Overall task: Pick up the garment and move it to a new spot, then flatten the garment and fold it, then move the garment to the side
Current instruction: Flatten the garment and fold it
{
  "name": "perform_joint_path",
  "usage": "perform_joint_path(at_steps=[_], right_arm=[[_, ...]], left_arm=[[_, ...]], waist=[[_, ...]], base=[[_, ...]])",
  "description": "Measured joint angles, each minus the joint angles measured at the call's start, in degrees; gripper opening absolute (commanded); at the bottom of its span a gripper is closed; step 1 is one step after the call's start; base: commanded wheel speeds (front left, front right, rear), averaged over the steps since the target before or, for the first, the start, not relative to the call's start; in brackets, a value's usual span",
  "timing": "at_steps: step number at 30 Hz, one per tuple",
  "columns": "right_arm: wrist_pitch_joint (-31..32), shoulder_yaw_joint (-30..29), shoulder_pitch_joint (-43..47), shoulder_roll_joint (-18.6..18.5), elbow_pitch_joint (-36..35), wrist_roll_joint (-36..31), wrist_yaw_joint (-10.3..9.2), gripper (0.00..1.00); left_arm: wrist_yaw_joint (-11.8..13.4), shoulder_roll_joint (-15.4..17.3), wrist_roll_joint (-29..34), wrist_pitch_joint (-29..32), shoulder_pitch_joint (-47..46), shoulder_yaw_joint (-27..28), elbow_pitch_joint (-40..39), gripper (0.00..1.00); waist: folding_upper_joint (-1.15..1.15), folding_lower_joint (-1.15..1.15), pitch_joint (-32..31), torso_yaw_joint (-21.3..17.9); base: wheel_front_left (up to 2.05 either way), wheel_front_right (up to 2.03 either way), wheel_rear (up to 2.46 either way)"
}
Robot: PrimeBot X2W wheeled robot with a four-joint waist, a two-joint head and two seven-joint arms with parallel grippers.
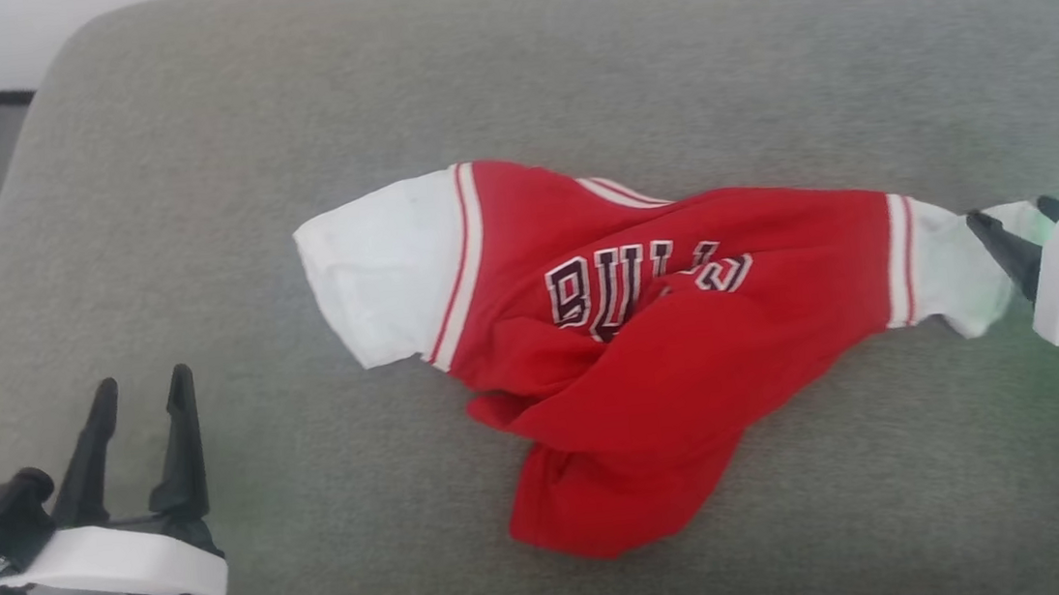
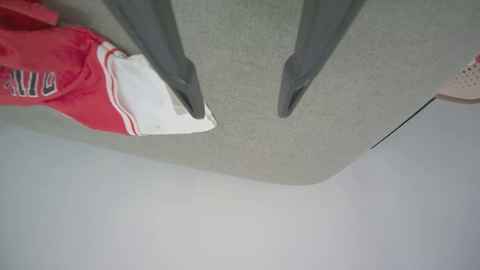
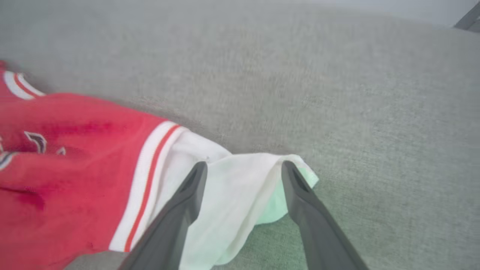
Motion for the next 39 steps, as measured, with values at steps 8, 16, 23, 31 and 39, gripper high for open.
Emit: perform_joint_path(at_steps=[8, 16, 23, 31, 39], right_arm=[[-13.56, -2.16, 3.72, 3.52, -8.87, -2.85, 0.00, 1.00], [-27.57, -4.04, 6.80, 8.64, -14.72, -9.26, 0.00, 1.00], [-31.65, -5.21, 8.26, 13.08, -15.63, -11.90, 0.00, 1.00], [-32.83, -5.43, 8.36, 15.06, -16.25, -12.25, 0.00, 1.00], [-32.55, -5.38, 7.65, 15.94, -16.51, -11.55, 0.00, 1.00]], left_arm=[[0.27, 3.49, 0.08, 4.39, 0.05, 0.11, -4.19, 1.00], [-0.35, 8.77, -2.71, 12.41, -3.17, -0.60, -6.00, 1.00], [-0.85, 14.78, -9.32, 25.71, -10.82, -3.55, -1.69, 1.00], [-1.01, 19.50, -13.49, 42.56, -20.06, -9.12, 8.64, 1.00], [-0.24, 21.94, -12.79, 52.08, -26.30, -12.18, 17.82, 1.00]], waist=[[0.00, 0.00, -1.68, -5.00], [0.00, 0.00, -2.68, -10.81], [0.01, 0.00, -2.20, -15.58], [0.00, 0.00, 0.95, -19.22], [0.01, 0.00, 4.83, -21.40]], base=[[0.00, 0.00, 0.00], [0.00, 0.00, 0.00], [0.00, 0.00, 0.00], [0.00, 0.00, 0.00], [0.00, 0.00, 0.00]])
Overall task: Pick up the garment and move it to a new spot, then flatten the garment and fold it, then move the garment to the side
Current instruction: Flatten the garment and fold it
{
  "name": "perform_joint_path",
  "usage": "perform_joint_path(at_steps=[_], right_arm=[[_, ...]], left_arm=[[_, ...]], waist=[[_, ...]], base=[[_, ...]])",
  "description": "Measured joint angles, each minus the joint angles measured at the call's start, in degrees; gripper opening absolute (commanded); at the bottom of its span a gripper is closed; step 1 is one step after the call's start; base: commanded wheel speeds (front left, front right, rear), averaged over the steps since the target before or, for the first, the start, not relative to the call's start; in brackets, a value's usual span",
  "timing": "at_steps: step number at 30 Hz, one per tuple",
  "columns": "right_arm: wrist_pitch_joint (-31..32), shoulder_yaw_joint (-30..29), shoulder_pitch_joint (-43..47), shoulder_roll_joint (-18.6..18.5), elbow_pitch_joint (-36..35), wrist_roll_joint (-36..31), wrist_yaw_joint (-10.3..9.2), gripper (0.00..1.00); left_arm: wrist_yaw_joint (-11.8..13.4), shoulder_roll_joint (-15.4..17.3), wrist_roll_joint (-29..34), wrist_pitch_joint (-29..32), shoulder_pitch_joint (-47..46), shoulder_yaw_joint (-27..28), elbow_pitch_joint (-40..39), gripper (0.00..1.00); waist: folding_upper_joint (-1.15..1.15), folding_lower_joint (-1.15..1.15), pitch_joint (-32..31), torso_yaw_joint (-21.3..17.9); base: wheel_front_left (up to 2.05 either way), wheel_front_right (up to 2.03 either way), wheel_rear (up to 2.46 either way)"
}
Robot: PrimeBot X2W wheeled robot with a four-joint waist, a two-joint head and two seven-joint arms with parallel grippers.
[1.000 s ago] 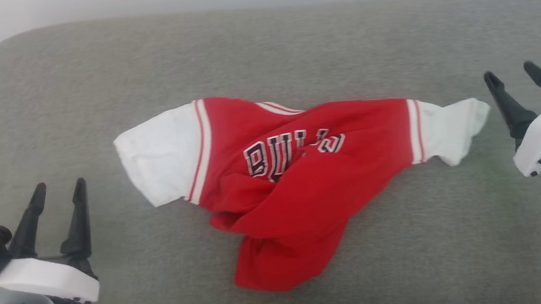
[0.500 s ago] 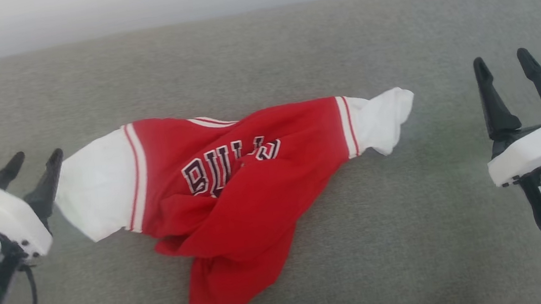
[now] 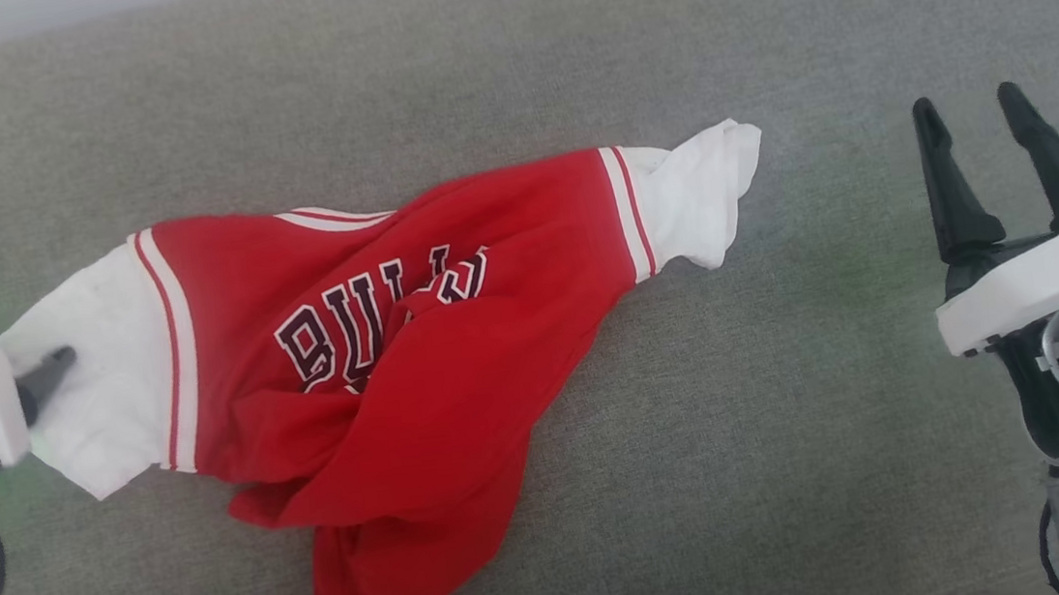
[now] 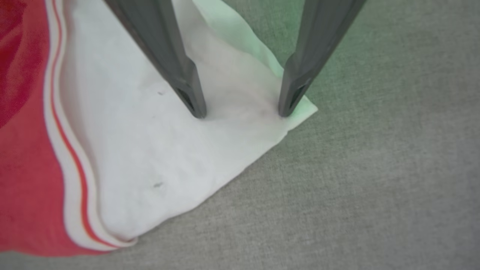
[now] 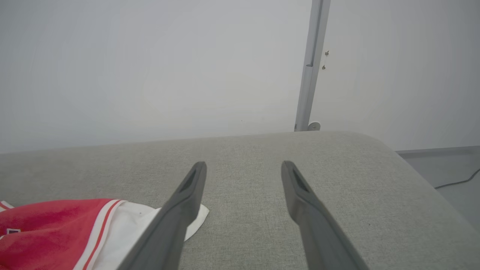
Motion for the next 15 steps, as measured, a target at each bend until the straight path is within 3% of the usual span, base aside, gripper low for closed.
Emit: perform_joint_path(at_steps=[15], right_arm=[[4.43, 1.77, -1.74, -1.38, -0.36, 2.01, 0.00, 1.00]], left_arm=[[3.79, 0.54, 1.31, 9.64, -10.33, -2.82, 9.54, 1.00]], waist=[[0.01, 0.00, 3.44, 0.44]], base=[[0.00, 0.00, 0.00]])
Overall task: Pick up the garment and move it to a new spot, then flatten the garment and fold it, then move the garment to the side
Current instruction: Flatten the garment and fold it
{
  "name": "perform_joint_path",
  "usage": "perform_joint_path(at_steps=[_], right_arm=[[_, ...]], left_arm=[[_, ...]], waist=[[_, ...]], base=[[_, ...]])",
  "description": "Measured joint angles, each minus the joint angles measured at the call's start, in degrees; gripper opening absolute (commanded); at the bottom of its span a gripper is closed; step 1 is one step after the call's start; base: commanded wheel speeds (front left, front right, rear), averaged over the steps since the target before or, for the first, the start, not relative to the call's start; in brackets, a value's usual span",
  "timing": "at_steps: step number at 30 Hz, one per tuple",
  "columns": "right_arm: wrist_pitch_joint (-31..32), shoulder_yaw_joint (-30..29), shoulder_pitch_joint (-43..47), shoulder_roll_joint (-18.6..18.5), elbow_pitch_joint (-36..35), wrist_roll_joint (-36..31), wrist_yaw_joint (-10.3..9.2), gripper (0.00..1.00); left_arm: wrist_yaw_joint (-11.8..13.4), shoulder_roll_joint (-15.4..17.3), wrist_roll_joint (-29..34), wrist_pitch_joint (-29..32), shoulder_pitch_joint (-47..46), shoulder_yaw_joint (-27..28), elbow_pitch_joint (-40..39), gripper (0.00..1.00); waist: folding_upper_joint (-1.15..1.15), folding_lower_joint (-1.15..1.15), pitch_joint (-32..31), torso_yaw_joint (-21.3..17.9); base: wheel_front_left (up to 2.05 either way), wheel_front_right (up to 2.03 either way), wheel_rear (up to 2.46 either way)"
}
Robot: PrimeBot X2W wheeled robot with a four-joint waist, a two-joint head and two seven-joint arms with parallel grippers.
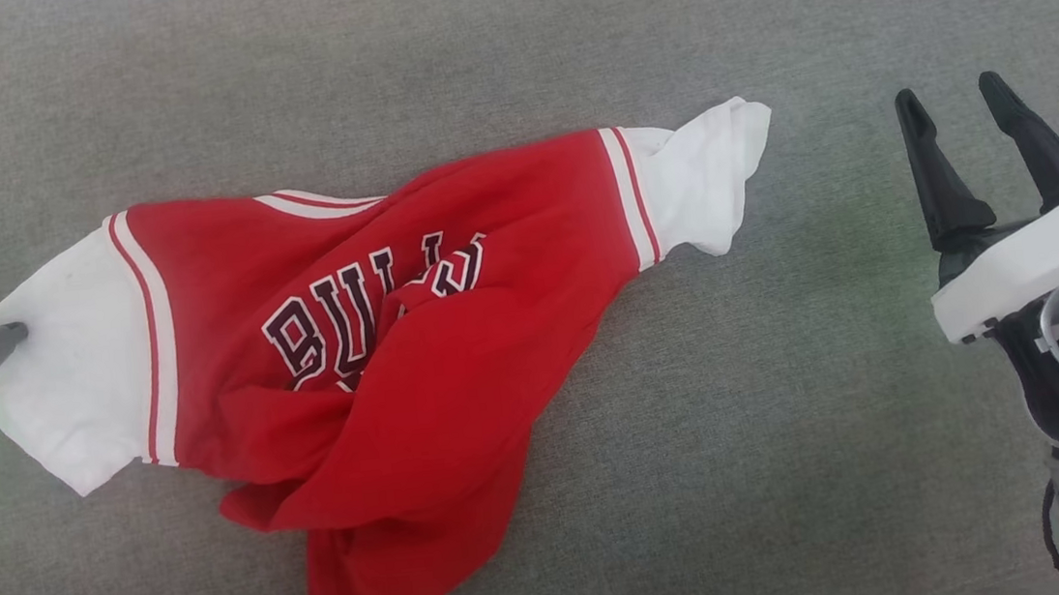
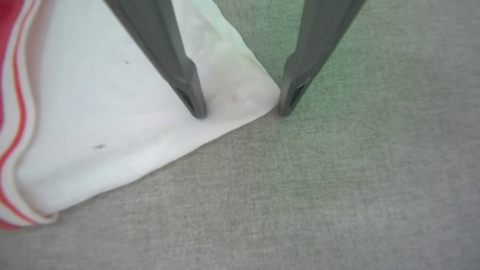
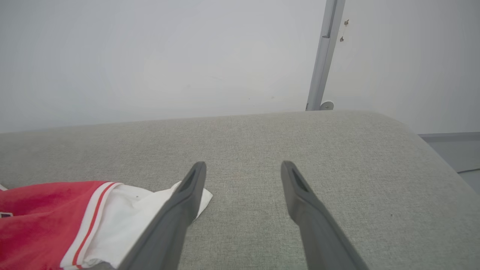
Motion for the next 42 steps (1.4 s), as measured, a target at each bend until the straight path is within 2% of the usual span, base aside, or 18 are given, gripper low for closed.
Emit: perform_joint_path(at_steps=[5, 6, 7, 11, 18, 27, 30, 31, 32, 42], right_arm=[[1.02, 0.33, -0.36, -0.29, -0.32, 0.30, 0.00, 1.00], [1.55, 0.55, -0.39, -0.30, -0.36, 0.58, 0.00, 1.00], [1.75, 0.51, -0.42, -0.35, -0.40, 0.60, 0.00, 1.00], [7.03, 2.23, -1.37, -0.79, 0.90, 3.09, 0.00, 1.00], [18.45, 5.49, -7.66, -2.69, 6.73, 6.76, 0.00, 1.00], [33.79, 9.75, -17.38, -5.59, 16.58, 6.89, 0.01, 1.00], [37.68, 10.02, -20.62, -5.42, 20.08, 6.73, 0.01, 1.00], [39.02, 10.55, -21.59, -5.59, 21.04, 6.47, 0.00, 0.84], [40.29, 11.04, -22.39, -5.82, 21.89, 6.50, 0.00, 0.00], [42.21, 13.22, -24.81, -8.05, 24.12, 9.32, 0.00, 0.00]], left_arm=[[0.96, -0.56, -0.55, 1.15, -0.71, 0.29, 0.68, 1.00], [0.89, -0.69, -0.78, 1.47, -0.82, 0.25, 0.75, 0.59], [0.42, -0.82, -1.32, 1.68, -0.85, 0.37, 0.80, 0.00], [-0.98, -1.19, -1.75, 1.77, -0.89, 0.03, 0.88, 0.00], [-1.12, -3.24, -1.77, 1.03, -2.95, -0.81, 0.86, 0.00], [-1.90, -6.64, -1.63, -0.51, -6.47, -2.52, 1.99, 0.00], [-2.32, -7.60, -1.65, -1.40, -7.25, -2.86, 2.69, 0.00], [-2.36, -7.94, -1.68, -1.70, -7.49, -2.87, 3.03, 0.00], [-2.36, -8.33, -1.74, -2.13, -7.68, -2.91, 3.42, 0.00], [-2.54, -10.87, -1.48, -5.61, -9.21, -4.12, 6.42, 0.00]], waist=[[0.00, 0.00, 0.32, 0.48], [0.00, 0.00, 0.39, 0.59], [0.00, 0.00, 0.50, 0.72], [0.00, 0.00, 1.21, 1.64], [0.00, 0.00, 2.70, 3.85], [0.00, 0.00, 4.68, 7.59], [0.00, 0.00, 5.12, 8.62], [0.00, 0.00, 5.21, 8.95], [0.00, 0.00, 5.24, 9.25], [-0.01, 0.00, 2.37, 10.82]], base=[[0.00, 0.00, 0.00], [0.00, 0.00, 0.00], [0.00, 0.00, 0.00], [0.00, 0.00, 0.00], [0.00, 0.00, 0.00], [0.00, 0.00, 0.00], [0.00, 0.00, 0.00], [0.00, 0.00, 0.00], [0.00, 0.00, 0.00], [0.00, 0.00, 0.00]])
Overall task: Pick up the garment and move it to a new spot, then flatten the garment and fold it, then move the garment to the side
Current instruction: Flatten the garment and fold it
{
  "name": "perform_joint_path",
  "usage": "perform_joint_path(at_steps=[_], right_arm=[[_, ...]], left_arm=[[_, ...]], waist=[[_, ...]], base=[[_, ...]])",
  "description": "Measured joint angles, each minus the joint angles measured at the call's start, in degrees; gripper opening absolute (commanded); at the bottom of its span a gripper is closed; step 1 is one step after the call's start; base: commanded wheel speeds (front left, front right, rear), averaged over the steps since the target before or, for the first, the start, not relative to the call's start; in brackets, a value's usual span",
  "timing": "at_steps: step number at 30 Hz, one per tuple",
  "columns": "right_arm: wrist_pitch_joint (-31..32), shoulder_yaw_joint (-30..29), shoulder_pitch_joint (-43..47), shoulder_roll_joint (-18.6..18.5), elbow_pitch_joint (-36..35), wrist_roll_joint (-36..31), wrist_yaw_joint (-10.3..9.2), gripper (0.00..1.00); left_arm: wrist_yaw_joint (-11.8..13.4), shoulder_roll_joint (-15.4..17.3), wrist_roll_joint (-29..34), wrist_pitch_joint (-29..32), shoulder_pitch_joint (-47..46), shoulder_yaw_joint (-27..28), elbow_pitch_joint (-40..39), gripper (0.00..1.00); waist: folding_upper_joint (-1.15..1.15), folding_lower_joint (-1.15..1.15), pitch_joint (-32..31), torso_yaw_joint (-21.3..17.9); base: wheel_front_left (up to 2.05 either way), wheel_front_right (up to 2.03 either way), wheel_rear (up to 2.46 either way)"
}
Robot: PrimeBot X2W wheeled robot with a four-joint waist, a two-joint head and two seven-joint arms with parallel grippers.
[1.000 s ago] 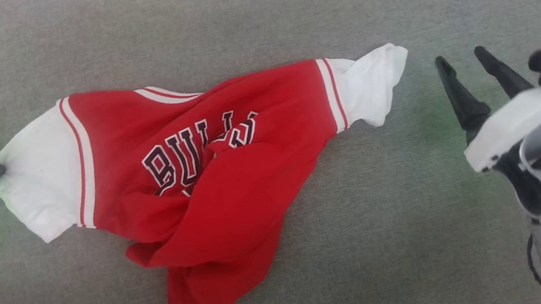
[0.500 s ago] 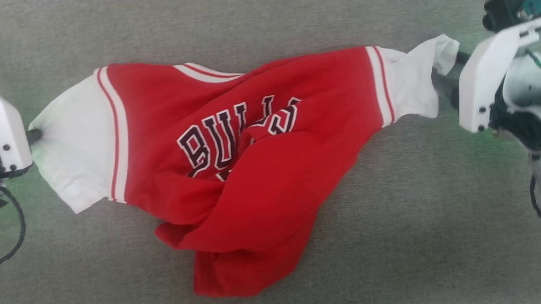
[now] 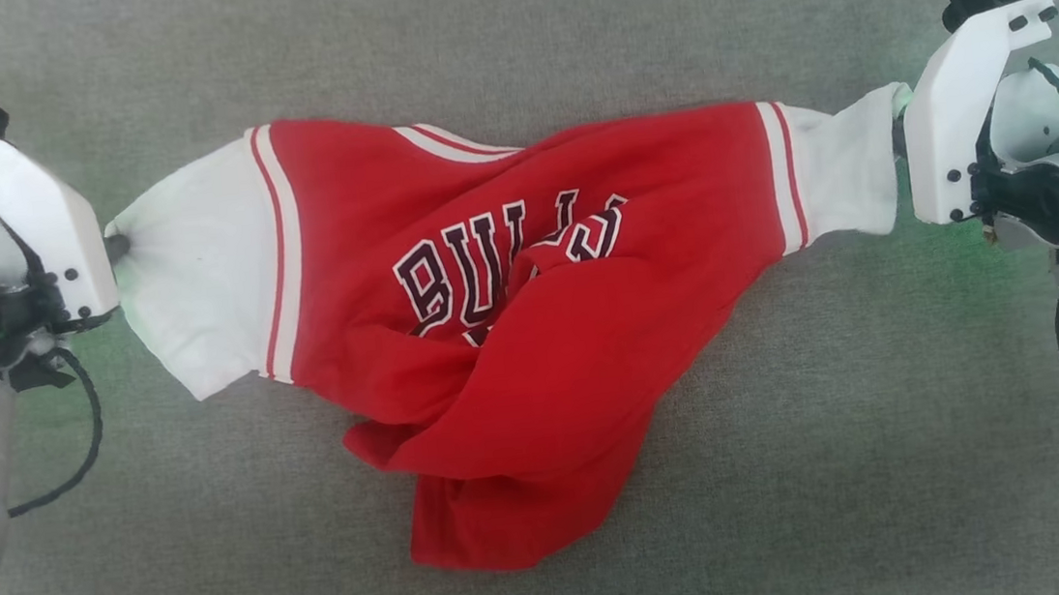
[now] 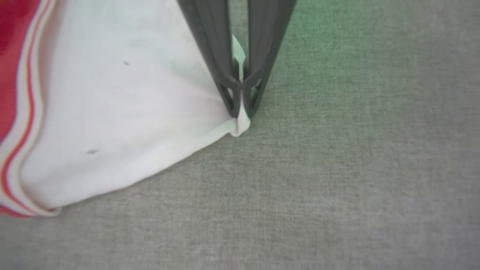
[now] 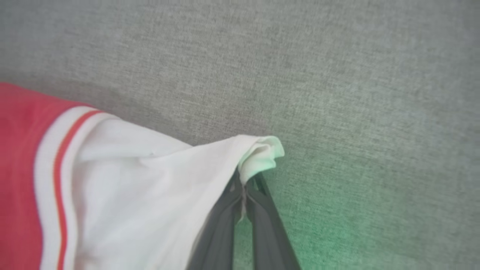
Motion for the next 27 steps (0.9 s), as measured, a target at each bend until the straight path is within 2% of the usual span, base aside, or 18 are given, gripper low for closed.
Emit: perform_joint_path(at_steps=[6, 16, 27], right_arm=[[-2.07, 2.58, -2.11, -2.69, -2.98, 2.07, 0.00, 0.00], [-7.61, 8.23, -9.26, -5.66, -6.27, 6.08, 0.00, 0.00], [-16.13, 14.36, -18.90, -8.47, -3.97, 8.73, 0.00, 0.00]], left_arm=[[-0.27, -0.74, 0.40, -0.64, -2.29, -0.93, -1.13, 0.00], [-0.43, 0.78, 0.89, -2.23, -10.31, -0.41, -4.03, 0.00], [-0.42, 1.99, 2.36, -4.70, -18.86, 0.07, -6.94, 0.00]], waist=[[-0.01, 0.00, -4.32, 0.27], [-0.01, 0.00, -13.56, -0.03], [-0.01, 0.00, -22.16, -1.27]], base=[[0.00, 0.00, 0.00], [0.00, 0.00, 0.00], [0.00, 0.00, 0.00]])
